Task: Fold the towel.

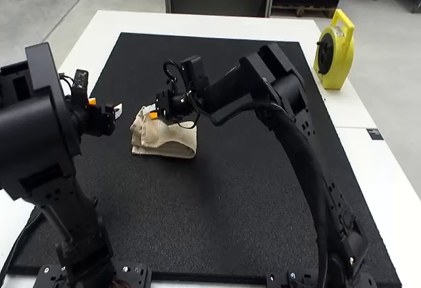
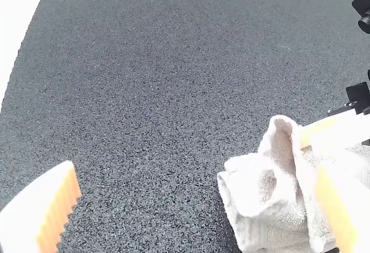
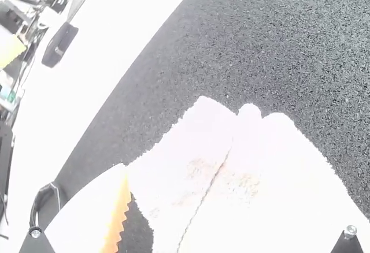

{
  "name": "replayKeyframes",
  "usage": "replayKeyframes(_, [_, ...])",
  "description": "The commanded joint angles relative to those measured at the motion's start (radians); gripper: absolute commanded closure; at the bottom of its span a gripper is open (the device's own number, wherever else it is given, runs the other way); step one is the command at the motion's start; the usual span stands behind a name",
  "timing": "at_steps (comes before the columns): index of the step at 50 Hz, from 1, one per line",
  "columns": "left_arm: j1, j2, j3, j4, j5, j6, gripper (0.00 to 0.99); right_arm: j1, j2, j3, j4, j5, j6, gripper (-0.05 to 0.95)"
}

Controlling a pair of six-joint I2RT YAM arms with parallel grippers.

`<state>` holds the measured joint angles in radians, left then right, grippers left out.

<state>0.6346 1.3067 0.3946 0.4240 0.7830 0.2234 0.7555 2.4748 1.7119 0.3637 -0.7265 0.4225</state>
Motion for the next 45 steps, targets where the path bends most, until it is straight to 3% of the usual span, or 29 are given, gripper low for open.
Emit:
replayKeyframes(1, [-0.001,-0.020,0.001,0.012,0.013,0.011,0.036,0.004,-0.112,0.028,-0.003,0.016,-0.030,0.40])
replayKeyframes(13, [-0.001,-0.020,0.007,0.019,0.012,0.007,0.034,0.001,-0.157,0.025,-0.057,0.030,-0.050,0.35])
replayKeyframes(37, [-0.018,-0.020,0.015,0.025,0.009,-0.009,0.034,-0.005,-0.269,-0.015,-0.479,0.050,-0.307,0.36])
replayKeyframes(45, [-0.041,-0.027,0.012,0.027,0.009,-0.027,0.036,-0.005,-0.286,-0.017,-0.542,0.047,-0.346,0.36])
